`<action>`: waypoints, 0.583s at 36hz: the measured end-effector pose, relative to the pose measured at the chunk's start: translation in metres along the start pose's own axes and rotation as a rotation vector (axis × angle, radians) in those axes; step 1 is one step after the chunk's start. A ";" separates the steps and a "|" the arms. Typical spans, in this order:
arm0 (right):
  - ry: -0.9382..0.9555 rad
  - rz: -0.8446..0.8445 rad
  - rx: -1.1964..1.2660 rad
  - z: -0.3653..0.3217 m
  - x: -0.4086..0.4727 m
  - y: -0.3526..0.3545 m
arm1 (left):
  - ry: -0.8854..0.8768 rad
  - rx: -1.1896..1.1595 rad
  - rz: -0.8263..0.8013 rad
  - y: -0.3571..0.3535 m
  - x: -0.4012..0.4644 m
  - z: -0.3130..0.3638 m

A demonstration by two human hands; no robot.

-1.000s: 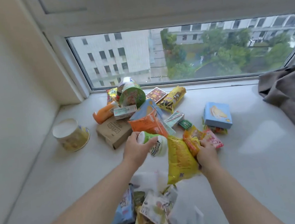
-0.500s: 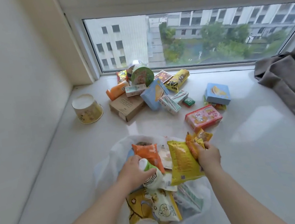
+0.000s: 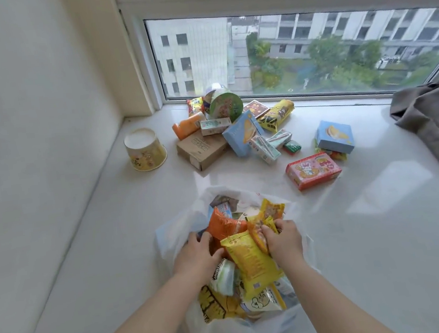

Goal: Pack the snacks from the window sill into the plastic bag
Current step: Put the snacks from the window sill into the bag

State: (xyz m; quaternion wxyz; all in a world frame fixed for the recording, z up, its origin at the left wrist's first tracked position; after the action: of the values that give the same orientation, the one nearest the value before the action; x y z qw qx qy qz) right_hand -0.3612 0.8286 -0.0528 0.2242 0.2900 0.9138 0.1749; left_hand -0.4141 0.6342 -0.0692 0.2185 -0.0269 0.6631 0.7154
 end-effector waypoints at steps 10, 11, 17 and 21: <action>0.032 0.062 0.042 -0.011 -0.008 -0.015 | 0.057 0.332 0.265 0.010 -0.002 -0.034; 0.038 0.067 0.036 -0.013 -0.008 -0.016 | 0.100 0.348 0.199 0.008 0.002 -0.041; 0.064 0.097 0.001 -0.019 -0.015 -0.025 | 0.178 0.319 0.149 0.006 0.007 -0.057; 0.105 0.133 -0.018 -0.024 -0.018 -0.034 | 0.192 0.127 0.272 0.013 0.007 -0.057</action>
State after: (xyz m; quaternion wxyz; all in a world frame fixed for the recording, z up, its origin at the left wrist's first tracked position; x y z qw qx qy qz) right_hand -0.3759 0.7871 -0.0430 0.1662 0.3385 0.9015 0.2124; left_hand -0.4397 0.5807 -0.0661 0.0566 0.0089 0.7221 0.6894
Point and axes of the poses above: each hand's wrist, its own x-axis towards the middle knuckle, its own y-axis out of the back of the hand, z = x × y, the point moved 2 cm from there along x, towards the middle knuckle, and after that the axes turned 12 degrees about x, right-handed, at the moved point
